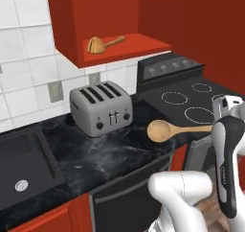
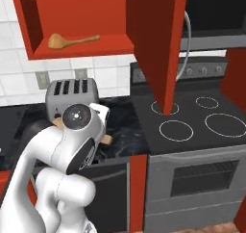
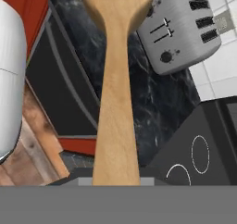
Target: Organize the utensils by type. Pick up the wooden spoons from the counter and place them in the open cabinet. Then pick up the metallic utensils from the counter and place them in the open drawer.
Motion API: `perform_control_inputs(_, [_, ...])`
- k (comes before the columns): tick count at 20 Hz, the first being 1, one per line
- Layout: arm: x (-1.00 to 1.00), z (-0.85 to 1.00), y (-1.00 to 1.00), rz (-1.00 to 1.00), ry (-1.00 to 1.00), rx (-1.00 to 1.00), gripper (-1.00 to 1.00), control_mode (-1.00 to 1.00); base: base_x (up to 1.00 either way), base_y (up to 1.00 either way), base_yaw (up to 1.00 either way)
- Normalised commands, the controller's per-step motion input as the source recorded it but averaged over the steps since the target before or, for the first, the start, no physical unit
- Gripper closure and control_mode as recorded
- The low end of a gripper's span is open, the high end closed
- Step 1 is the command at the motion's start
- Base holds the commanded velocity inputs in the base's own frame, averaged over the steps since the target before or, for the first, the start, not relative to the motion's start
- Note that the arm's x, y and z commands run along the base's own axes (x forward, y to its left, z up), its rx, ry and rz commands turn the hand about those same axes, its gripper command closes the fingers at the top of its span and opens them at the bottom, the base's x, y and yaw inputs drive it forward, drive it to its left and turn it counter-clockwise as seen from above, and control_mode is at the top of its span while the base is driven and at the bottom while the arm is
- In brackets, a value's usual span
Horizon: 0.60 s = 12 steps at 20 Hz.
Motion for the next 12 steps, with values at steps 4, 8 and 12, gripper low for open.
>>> perform_control_inputs(4, [0.00,0.00,0.00,0.00,0.00,0.00,1.00,1.00,0.61,-0.30,0.43])
perform_control_inputs(8, [0.00,0.00,0.00,0.00,0.00,0.00,1.00,1.00,0.60,-0.19,0.35])
perform_control_inputs(12, [0.00,0.00,0.00,0.00,0.00,0.00,1.00,1.00,0.55,-0.15,0.06])
